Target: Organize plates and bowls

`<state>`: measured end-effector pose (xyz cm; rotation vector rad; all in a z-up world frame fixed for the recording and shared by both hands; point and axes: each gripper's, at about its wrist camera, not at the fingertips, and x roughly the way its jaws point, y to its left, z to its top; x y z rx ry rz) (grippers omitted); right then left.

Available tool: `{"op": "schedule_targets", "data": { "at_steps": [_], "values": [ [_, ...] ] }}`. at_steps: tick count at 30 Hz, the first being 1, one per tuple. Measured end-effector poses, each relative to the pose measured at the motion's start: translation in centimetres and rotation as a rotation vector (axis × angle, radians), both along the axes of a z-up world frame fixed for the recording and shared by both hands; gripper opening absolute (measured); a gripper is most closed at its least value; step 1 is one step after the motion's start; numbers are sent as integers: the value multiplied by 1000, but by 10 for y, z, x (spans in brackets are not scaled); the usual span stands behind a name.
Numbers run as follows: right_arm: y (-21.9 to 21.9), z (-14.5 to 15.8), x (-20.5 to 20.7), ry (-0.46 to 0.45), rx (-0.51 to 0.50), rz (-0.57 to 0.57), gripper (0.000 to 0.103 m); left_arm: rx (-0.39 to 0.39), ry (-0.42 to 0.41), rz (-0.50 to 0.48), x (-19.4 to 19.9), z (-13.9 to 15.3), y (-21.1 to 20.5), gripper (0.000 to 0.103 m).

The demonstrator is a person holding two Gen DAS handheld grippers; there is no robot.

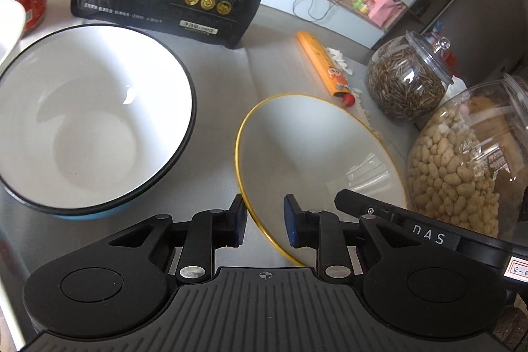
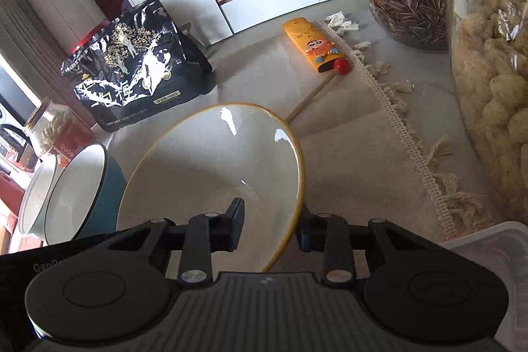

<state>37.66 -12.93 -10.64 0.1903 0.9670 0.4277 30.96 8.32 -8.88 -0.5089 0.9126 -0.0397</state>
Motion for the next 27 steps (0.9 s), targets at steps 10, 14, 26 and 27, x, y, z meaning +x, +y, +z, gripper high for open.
{"op": "schedule_targets", "data": {
  "at_steps": [10,14,26,27],
  "values": [
    [26,6,-96,-37,-41,189,31,-29,58,23,-97,8,35,27],
    [33,5,-124,-9,-37,227,31,-24,73,24,-128,10,41,26],
    [32,19,-147,-42,-47,214,33,-48,29,37,-147,26,62,27],
    [29,24,-148,-66,-46,202,34,-52,5,50,-146,32,70,27]
  ]
}}
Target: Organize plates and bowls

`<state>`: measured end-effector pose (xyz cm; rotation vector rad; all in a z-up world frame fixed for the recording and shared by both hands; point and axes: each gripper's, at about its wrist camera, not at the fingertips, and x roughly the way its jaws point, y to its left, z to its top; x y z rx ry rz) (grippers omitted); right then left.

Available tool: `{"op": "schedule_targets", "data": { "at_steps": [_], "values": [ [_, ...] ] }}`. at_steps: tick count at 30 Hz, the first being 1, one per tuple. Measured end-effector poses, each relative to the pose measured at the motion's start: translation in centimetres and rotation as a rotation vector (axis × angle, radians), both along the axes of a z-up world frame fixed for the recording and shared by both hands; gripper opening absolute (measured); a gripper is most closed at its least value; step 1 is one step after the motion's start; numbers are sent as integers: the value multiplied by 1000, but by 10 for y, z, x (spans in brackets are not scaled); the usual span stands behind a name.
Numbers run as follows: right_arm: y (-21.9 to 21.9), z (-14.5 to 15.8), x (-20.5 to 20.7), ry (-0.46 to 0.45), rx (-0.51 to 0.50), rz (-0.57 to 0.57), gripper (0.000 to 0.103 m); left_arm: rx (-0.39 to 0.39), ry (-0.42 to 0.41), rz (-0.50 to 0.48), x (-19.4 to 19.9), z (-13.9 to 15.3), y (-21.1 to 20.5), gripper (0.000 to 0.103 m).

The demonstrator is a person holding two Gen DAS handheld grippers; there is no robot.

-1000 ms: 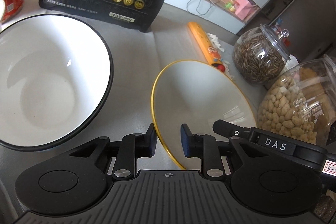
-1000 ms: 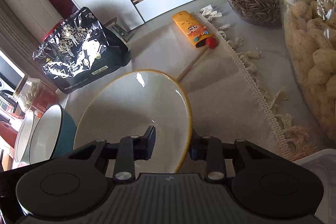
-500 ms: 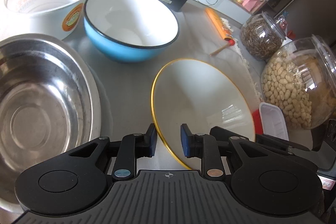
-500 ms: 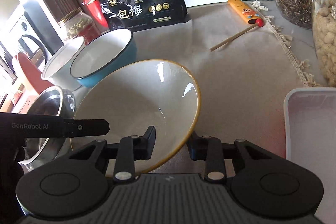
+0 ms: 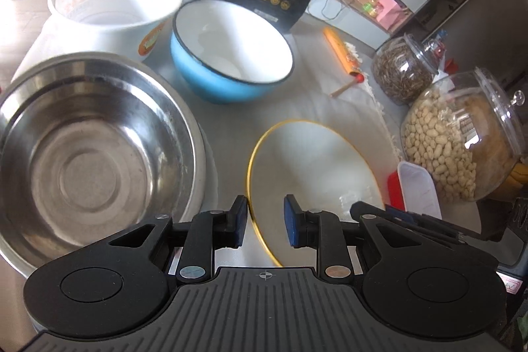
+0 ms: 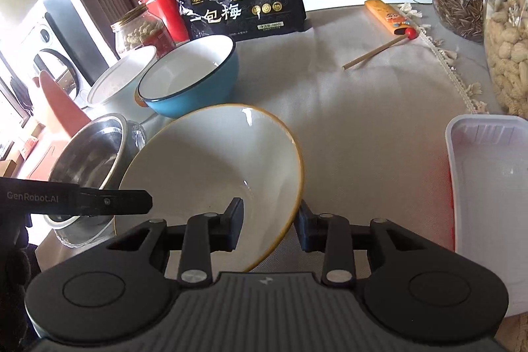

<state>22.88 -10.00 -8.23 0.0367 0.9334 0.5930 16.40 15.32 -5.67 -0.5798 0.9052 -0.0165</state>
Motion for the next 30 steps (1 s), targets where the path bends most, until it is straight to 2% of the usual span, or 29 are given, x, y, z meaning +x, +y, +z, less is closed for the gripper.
{"op": "schedule_targets", "data": {
  "at_steps": [2,4,6,8,9,11,14,16,18,21,26,30],
  "values": [
    [-3,17,3,-61,5,-21,43,34,-19,38,16,17,17,27],
    [2,35,11,-116,18,-48,52,79,10,81,42,26,34,27],
    [12,57,25,-159,36,-70,55,92,39,100,68,27,49,27],
    [27,75,43,-167,45,-68,73,88,61,109,93,24,65,27],
    [35,80,53,-159,51,-64,75,94,68,108,100,22,69,27],
    [54,82,84,-108,51,-72,75,121,55,124,111,20,77,27],
    [85,62,133,8,8,-73,75,88,22,142,113,15,87,27],
    [105,43,155,48,-61,-74,75,90,12,129,113,9,87,19],
    [115,28,161,61,-97,-86,75,71,15,105,114,5,88,17],
    [123,11,163,121,-73,-54,75,63,4,86,108,6,88,17],
    [128,6,162,136,-38,-39,69,65,-8,95,94,17,92,22],
    [129,3,164,153,-37,-53,68,51,22,103,94,12,100,22]
  ]
}}
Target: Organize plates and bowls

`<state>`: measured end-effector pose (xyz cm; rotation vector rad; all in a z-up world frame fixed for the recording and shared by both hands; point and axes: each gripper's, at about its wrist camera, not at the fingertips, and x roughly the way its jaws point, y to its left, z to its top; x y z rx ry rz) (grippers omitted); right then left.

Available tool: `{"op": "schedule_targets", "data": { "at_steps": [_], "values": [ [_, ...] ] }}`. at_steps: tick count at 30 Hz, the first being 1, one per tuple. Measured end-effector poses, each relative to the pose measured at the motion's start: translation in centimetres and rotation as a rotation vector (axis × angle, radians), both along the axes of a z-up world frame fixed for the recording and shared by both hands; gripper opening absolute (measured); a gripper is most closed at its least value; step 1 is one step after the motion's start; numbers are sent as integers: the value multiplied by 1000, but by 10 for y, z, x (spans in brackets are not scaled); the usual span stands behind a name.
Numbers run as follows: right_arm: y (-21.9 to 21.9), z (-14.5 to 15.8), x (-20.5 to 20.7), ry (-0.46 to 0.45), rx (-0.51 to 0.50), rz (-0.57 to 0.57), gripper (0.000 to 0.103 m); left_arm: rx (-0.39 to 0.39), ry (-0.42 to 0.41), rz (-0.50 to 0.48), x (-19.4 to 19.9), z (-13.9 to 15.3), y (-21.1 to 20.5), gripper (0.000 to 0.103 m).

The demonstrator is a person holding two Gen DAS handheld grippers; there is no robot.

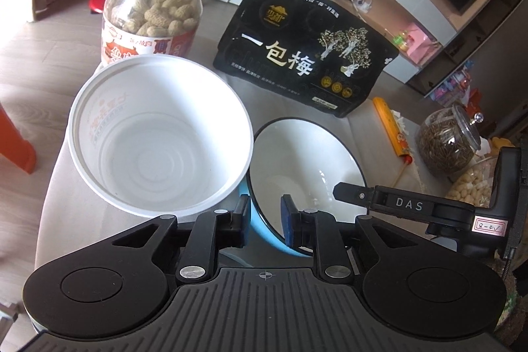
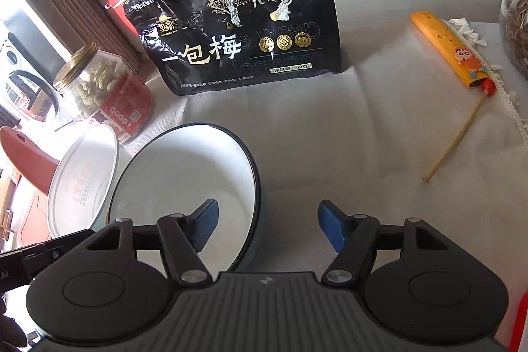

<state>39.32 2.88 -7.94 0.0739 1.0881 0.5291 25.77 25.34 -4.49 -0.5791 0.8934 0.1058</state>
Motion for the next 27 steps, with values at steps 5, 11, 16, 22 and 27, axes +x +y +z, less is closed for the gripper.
{"op": "schedule_targets", "data": {
  "at_steps": [5,11,16,22,27],
  "values": [
    [4,-9,4,56,25,-1,52,-36,52,13,17,-24,7,28],
    [7,-20,3,143,68,24,25,-6,43,-12,25,-26,-6,29],
    [-4,-3,-9,35,3,37,25,-41,52,-78,32,-24,-22,34],
    [-43,-5,3,60,39,-17,24,11,133,-143,64,-25,-46,35],
    [-51,-7,9,63,55,-35,24,52,117,-140,81,-38,-48,35]
  ]
}}
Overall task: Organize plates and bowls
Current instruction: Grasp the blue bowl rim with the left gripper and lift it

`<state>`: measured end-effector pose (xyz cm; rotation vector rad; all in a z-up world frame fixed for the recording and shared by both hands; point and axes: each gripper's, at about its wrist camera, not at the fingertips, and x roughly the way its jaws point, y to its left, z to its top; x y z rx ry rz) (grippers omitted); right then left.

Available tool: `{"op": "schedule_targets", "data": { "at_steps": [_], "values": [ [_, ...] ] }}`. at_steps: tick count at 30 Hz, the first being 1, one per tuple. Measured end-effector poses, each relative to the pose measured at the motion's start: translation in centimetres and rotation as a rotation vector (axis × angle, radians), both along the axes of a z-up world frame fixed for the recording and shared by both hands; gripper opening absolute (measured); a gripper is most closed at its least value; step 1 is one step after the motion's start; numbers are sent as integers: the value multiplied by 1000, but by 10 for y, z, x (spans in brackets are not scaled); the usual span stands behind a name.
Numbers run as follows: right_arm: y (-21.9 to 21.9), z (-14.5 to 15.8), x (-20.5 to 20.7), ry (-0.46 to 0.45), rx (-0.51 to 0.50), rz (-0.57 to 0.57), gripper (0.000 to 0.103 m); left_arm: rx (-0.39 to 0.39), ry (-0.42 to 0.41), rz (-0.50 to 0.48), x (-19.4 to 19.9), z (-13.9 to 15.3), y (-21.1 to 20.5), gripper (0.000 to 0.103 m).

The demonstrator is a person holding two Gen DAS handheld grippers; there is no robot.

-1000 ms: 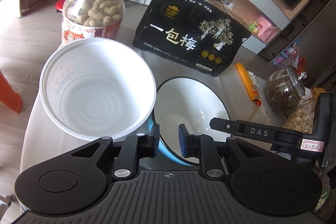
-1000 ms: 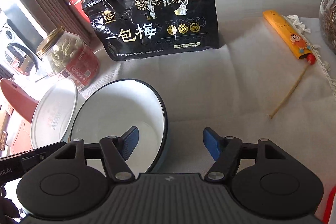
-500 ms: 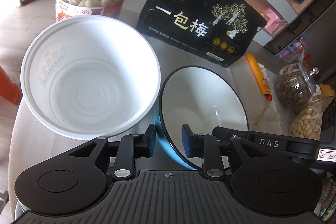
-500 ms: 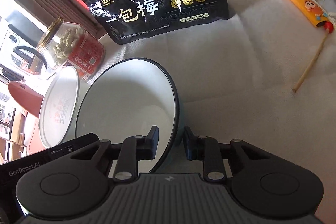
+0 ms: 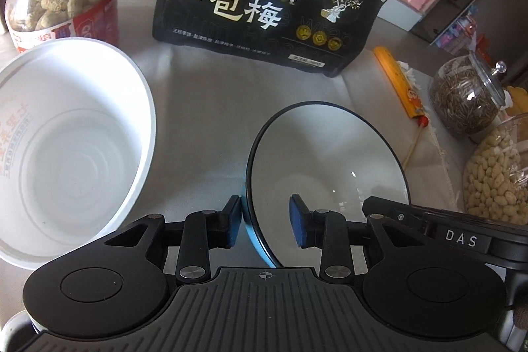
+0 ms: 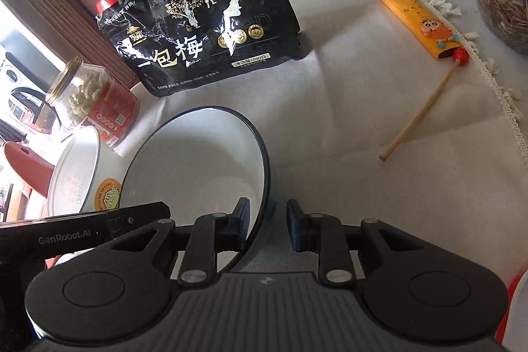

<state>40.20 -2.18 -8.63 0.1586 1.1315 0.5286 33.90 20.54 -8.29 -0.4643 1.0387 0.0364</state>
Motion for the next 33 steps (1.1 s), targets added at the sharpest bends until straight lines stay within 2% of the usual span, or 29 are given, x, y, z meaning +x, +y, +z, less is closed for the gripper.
{"op": "schedule_targets", "data": {
  "at_steps": [3,8,12,17,19,24,29,33],
  "values": [
    [8,-8,5,12,-8,2,24,-56,17,-13,7,-14,6,35],
    [23,-29,11,83,2,16,25,-67,25,-20,10,-22,5,33],
    [31,-27,6,49,-46,27,26,-84,69,-37,4,-20,3,32],
    [22,-23,0,52,-45,38,26,-91,117,-74,-4,-19,-9,32],
    [18,-22,-2,48,-39,37,26,-57,107,-65,-2,-21,-12,30],
    [19,-25,-3,66,-43,36,26,-87,89,-33,2,-25,-5,30],
    [23,-24,-5,46,-54,44,26,-80,67,-26,6,-26,-2,29],
    [23,-24,-5,37,-51,51,26,-88,58,-13,7,-28,2,24]
  ]
}}
